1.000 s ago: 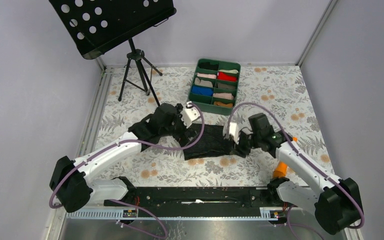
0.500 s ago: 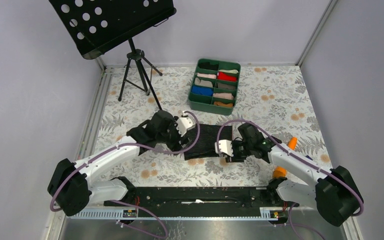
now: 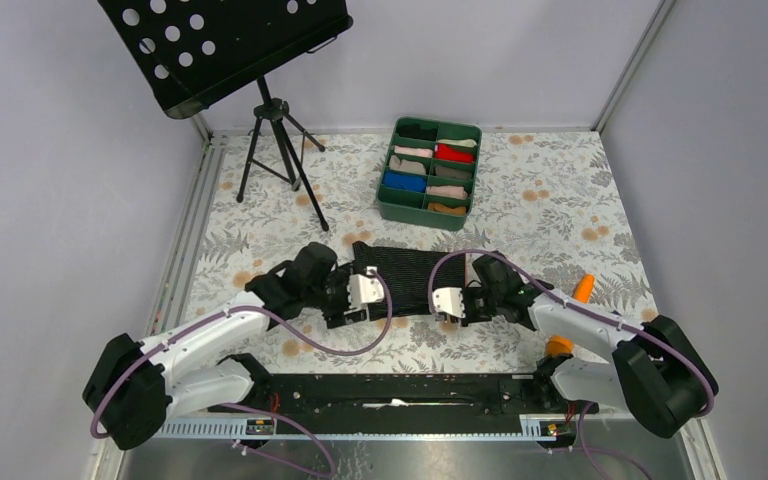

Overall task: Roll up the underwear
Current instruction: Fold the underwear at the center of the board.

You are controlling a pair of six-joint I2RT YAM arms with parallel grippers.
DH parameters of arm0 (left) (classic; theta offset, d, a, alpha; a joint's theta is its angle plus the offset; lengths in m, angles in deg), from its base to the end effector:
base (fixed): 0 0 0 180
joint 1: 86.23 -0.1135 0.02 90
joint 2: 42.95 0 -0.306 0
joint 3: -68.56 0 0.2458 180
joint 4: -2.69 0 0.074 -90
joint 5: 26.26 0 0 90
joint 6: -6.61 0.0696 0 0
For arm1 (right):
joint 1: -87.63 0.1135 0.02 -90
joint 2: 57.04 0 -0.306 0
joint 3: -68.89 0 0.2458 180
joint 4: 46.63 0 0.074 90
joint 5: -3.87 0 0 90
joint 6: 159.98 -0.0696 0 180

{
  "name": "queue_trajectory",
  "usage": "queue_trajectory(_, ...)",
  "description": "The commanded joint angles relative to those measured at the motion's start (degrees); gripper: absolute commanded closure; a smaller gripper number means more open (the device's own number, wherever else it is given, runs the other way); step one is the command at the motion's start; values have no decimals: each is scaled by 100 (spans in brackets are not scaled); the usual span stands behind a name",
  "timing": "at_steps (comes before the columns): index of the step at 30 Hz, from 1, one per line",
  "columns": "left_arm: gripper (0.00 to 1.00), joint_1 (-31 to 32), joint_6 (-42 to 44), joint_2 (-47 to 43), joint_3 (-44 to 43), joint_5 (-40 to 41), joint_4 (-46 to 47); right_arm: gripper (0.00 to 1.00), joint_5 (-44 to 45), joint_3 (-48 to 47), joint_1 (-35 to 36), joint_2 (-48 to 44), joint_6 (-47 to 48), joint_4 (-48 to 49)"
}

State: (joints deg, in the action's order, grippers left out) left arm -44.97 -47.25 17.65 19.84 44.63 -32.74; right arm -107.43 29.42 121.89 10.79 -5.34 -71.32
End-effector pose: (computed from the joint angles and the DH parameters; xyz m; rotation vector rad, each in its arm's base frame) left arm 0.1391 -0.1524 0.2268 1.6084 1.7575 -0.4413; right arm 0.1546 0.1359 0.1692 -1.9365 1.4569 0.2272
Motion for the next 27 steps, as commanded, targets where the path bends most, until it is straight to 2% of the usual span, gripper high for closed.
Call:
queue_trajectory(1,30,21,1029,130,148,-303,483,77,293,-68,36,278,-312,107)
queue_trajectory(4,31,50,1303,277,223,-361,669,88,59,-386,37,433,-469,-281)
queue_trajectory(9,37,169,1511,399,336,-768,1031,96,-514,-960,37,731,-974,-1168)
queue_trajectory(12,40,330,1485,575,315,-984,1152,96,-635,-1021,35,859,-1040,-1321)
queue_trajectory(19,55,401,1567,1253,56,-1030,1090,96,-638,-818,34,770,-1206,-1089)
queue_trajectory(27,61,401,1800,1639,-15,-955,1058,95,-647,-834,33,784,-1266,-1085)
